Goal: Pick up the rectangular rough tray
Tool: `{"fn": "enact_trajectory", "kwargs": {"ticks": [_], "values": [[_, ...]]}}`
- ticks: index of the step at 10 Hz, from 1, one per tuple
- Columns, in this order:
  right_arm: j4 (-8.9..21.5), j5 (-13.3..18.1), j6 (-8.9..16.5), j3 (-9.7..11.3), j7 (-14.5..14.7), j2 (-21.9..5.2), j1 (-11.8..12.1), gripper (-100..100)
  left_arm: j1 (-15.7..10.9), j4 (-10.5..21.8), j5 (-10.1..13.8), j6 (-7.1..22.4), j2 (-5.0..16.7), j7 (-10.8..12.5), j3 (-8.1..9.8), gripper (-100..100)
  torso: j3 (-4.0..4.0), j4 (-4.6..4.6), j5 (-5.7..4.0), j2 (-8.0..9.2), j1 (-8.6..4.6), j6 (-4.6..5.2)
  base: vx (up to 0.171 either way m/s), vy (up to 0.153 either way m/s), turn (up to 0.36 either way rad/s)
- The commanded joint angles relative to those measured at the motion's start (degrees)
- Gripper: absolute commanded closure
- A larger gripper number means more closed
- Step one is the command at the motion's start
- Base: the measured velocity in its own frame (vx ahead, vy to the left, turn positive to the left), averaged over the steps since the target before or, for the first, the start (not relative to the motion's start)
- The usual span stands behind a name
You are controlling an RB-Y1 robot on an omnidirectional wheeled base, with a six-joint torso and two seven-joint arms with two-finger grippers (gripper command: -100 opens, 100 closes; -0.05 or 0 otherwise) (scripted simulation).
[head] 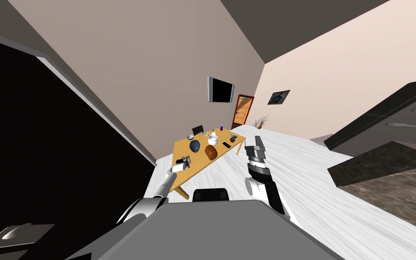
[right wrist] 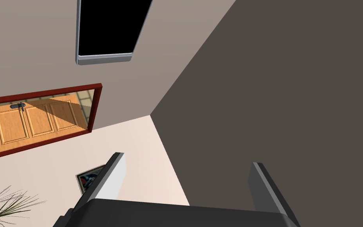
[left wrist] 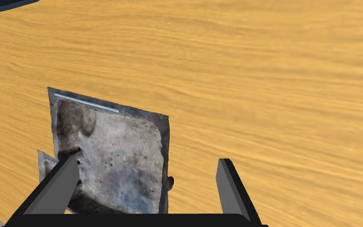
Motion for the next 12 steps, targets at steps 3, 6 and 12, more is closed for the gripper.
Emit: {"fn": "enact_trajectory", "kwargs": {"ticks": [3,6,12], "values": [[0.0,0.0,0.0,0.0,0.0,0.0,0.01,0,0.3,1.97,-0.33,-2.37,-0.89,-0.6,0.21,-100,-0.12,-0.05,0.01,-0.21,0.06,0.0,0.076,0.019,-0.004],[0.0,0.0,0.0,0.0,0.0,0.0,0.0,0,0.4,2.03,-0.37,-2.47,-0.99,-0.58,0.22,100,0.06,0.06,-0.04,0.08,-0.01,0.02,0.002,0.001,0.0],[0.0,0.0,0.0,0.01,0.0,0.0,-0.02,0,0.22,0.13,0.12,-0.68,-0.06,-0.29,0.01,100,0.27,0.1,-0.05,0.49,-0.1,-0.01,-0.034,-0.007,0.001]]}}
